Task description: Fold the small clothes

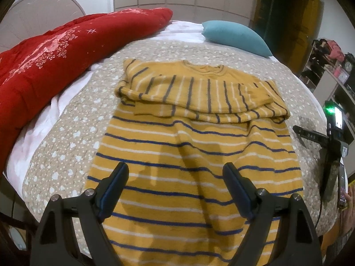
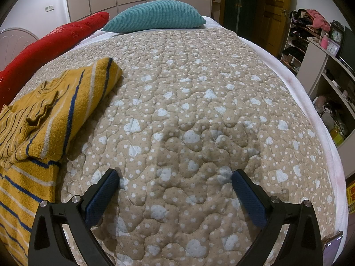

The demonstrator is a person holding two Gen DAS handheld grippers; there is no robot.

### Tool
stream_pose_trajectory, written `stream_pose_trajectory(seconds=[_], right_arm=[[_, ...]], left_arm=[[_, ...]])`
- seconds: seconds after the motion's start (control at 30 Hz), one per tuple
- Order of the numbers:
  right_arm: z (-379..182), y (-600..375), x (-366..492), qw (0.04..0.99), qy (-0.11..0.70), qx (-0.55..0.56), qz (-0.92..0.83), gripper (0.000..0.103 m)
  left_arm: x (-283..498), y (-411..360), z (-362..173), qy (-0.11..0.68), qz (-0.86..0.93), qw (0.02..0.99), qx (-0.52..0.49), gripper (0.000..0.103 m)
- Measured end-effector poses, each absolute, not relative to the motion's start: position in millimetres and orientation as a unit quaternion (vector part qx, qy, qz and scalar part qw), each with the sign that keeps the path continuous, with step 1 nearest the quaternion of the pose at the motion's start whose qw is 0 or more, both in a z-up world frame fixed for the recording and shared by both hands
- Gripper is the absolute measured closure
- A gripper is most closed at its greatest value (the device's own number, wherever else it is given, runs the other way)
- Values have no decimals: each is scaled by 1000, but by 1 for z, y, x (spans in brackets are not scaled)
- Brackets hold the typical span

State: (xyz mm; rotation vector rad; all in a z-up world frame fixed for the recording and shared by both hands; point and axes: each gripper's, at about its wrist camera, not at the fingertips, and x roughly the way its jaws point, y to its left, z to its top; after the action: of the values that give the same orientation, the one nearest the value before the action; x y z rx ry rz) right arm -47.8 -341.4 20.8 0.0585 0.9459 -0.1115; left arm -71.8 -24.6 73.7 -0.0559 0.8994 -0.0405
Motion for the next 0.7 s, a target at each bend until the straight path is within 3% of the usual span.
stream_pose_trajectory(seconds=[0.7], right_arm=[[21, -341, -48, 889, 455, 28, -54, 0]], left_arm=[[-69, -26, 72, 439, -20, 898, -26, 17]])
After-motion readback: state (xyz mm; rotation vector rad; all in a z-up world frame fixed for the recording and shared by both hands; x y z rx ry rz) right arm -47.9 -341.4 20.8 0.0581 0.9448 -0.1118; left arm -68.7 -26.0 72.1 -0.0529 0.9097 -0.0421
